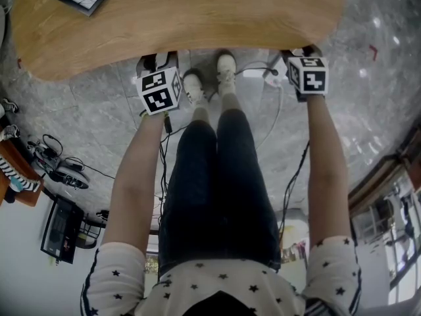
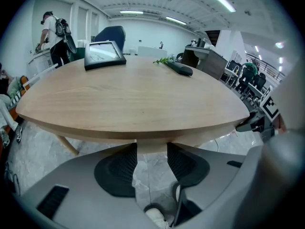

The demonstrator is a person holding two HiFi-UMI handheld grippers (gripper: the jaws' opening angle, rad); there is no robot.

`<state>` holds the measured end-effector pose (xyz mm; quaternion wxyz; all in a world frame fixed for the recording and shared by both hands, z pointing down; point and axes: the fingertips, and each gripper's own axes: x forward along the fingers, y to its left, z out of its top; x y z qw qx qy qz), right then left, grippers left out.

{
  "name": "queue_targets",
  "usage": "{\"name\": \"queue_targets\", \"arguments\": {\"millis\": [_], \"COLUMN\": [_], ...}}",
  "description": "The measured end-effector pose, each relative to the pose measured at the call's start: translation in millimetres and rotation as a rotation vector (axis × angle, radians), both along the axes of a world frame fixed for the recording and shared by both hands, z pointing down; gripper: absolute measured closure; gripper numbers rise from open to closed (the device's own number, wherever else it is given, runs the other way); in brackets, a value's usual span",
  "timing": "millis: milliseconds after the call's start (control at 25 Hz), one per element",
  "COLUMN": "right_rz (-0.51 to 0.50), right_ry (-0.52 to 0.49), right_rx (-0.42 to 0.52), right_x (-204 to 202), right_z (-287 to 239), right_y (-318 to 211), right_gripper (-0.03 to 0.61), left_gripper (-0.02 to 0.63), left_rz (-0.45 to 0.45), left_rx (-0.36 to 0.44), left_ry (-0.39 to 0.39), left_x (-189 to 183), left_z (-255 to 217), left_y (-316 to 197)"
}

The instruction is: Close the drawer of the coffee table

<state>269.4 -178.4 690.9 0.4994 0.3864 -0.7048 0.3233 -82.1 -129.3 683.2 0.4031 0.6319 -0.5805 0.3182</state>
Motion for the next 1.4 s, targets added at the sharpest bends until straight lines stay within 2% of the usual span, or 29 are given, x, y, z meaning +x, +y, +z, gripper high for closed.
{"name": "queue_targets", "arguments": {"millis": [240,400,480,1000,1400], "right_rz": [0.093,0.224,0.257,0.302,0.324], "right_ry": [-0.019,-0.063,-0.061,-0.045,-0.002], "right_rx": [0.02,0.032,0.053,0.127,0.138], "right_x": [1,2,3,3,6], "right_z": [0,-1,-1,0,-5], "right_y": [-6,-11,-13,-16,-15], "right_gripper": [0.337,0.339,0.339,0.339,0.339], "left_gripper": [0.405,0.405,0.405,0.405,0.407], "left_rz": [-0.006,-0.016,-0.02,-0.045,-0.042], "left_rx": [0.031,0.048,0.049,0.068,0.048], "left_ry": [-0.002,-0.01,-0.012,-0.026,-0.026], "left_x": [-1,-2,-2,-3,-1], "left_z": [1,0,0,1,0], "left_y": [-7,-13,-16,-19,-18]}}
